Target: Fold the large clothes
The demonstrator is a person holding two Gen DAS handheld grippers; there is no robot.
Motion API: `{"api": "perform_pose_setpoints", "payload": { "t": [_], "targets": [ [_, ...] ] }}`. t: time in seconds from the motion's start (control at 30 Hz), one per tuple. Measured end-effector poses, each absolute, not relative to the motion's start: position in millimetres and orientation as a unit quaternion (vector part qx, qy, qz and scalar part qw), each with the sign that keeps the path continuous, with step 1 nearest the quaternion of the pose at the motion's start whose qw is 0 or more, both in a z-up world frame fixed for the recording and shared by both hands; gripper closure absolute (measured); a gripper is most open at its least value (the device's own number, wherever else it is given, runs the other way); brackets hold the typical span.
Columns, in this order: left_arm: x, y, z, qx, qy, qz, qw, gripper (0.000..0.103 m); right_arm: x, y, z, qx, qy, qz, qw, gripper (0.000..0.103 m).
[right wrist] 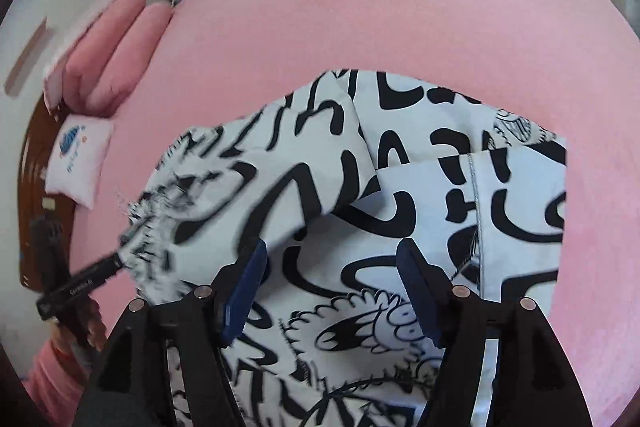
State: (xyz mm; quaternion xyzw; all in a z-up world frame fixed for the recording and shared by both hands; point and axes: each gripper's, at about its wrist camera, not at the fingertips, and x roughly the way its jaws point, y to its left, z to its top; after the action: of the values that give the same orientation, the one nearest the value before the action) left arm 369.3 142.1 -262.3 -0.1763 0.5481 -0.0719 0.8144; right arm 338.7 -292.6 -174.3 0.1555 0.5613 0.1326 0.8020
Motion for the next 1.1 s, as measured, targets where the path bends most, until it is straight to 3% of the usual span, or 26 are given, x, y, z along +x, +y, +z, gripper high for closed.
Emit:
{"api": "perform_pose_setpoints", "payload": {
  "t": [0.2, 0.27, 0.3, 0.33, 0.4, 0.43, 0.6, 0.7, 0.93, 1.03, 1.1],
  "targets": [
    [334, 126, -192, -0.143, 0.497, -0.039, 0.855, 0.052, 335, -276, -126, 0.205, 0.503, 0.170, 0.822, 0.039],
    [340, 110, -183, -0.152, 0.498, -0.057, 0.852, 0.052, 348, -251, -121, 0.197, 0.505, 0.184, 0.820, 0.057],
    [346, 103, -181, -0.156, 0.500, -0.065, 0.850, 0.056, 352, -238, -123, 0.191, 0.508, 0.187, 0.819, 0.062],
    [354, 88, -182, -0.157, 0.501, -0.073, 0.848, 0.070, 356, -223, -126, 0.182, 0.516, 0.188, 0.816, 0.072],
    [374, 66, -190, -0.146, 0.519, -0.087, 0.838, 0.092, 362, -201, -139, 0.178, 0.535, 0.198, 0.802, 0.080],
    [384, 57, -195, -0.138, 0.530, -0.088, 0.832, 0.094, 363, -190, -150, 0.184, 0.547, 0.209, 0.790, 0.084],
    [413, 42, -257, -0.114, 0.606, -0.039, 0.786, 0.094, 362, -150, -218, 0.160, 0.613, 0.231, 0.738, 0.090],
    [408, 55, -293, -0.118, 0.646, -0.006, 0.755, 0.094, 356, -139, -257, 0.104, 0.656, 0.217, 0.715, 0.100],
    [390, 75, -310, -0.115, 0.633, -0.012, 0.766, 0.094, 352, -188, -265, 0.131, 0.630, 0.150, 0.751, 0.103],
    [392, 81, -299, -0.121, 0.632, 0.005, 0.765, 0.094, 347, -197, -242, 0.161, 0.613, 0.132, 0.762, 0.103],
    [391, 78, -278, -0.098, 0.606, 0.003, 0.789, 0.094, 344, -183, -213, 0.112, 0.574, 0.186, 0.789, 0.103]
  ]
}}
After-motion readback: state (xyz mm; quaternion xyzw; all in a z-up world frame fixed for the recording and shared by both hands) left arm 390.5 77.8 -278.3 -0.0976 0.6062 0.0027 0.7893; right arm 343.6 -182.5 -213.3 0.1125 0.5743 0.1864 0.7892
